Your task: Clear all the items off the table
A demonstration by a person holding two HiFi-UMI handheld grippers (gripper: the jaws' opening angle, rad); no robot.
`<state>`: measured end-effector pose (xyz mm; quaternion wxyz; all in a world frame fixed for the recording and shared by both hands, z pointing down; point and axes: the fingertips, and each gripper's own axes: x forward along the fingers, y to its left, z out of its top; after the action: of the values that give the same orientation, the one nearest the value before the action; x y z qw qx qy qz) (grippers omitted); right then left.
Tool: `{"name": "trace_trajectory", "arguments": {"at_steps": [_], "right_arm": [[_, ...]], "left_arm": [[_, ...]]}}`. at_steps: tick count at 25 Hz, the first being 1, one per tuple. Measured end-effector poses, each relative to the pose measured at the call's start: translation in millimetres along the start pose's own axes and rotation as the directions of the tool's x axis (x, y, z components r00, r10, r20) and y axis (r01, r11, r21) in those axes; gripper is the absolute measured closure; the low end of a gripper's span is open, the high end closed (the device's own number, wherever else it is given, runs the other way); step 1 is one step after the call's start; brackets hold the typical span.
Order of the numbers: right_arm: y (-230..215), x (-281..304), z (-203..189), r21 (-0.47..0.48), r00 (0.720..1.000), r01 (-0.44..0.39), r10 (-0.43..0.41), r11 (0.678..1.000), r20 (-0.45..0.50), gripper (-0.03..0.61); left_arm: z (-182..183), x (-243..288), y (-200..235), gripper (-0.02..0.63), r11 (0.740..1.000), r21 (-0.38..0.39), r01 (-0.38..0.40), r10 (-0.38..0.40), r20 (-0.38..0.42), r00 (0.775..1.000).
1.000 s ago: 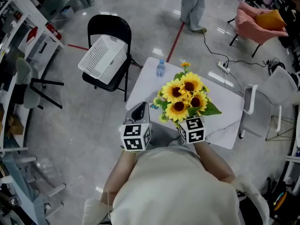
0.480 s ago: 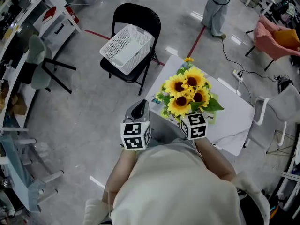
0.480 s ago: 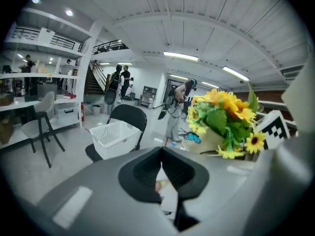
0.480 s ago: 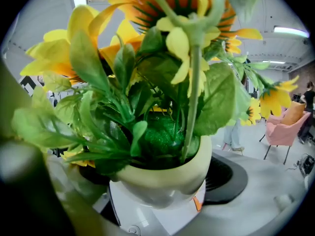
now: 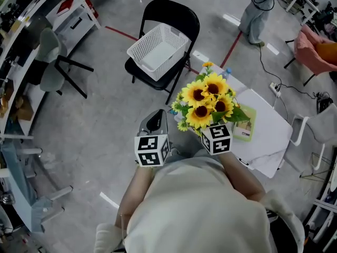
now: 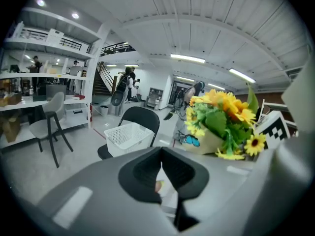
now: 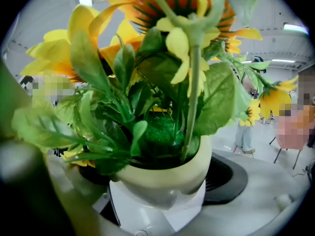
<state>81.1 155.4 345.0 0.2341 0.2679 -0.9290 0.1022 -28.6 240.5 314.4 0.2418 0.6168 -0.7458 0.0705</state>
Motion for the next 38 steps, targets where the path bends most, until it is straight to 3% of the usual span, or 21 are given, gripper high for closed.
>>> {"name": "trace_trajectory", "arguments": {"at_steps": [7,18,27,38], "right_arm": [[36,35,20,-0.019,1.0,-0.027,0.027,0.999,-0.001,0.032],[63,65,41,-0.06,0.995,-0.103,0.102,0.993,-0.018,0.032],[72,108,53,-0.069,0.989,-0.147,0.145,0.987,-0.032,0.032],[70,186,104,-0.073,0.984,-0.175,0.173,0.982,-0.033,0.032]], "left_arm": [[5,-9,52,0.604,0.999,-0.035,-0.035,0.035,0.011,0.999],[8,-12,87,0.603,0.989,-0.108,-0.102,0.105,0.026,0.994],[15,4,121,0.603,0.985,-0.109,-0.134,0.137,0.021,0.99],[60,52,168,0.604,0.987,-0.087,-0.134,0.135,0.001,0.991]]}}
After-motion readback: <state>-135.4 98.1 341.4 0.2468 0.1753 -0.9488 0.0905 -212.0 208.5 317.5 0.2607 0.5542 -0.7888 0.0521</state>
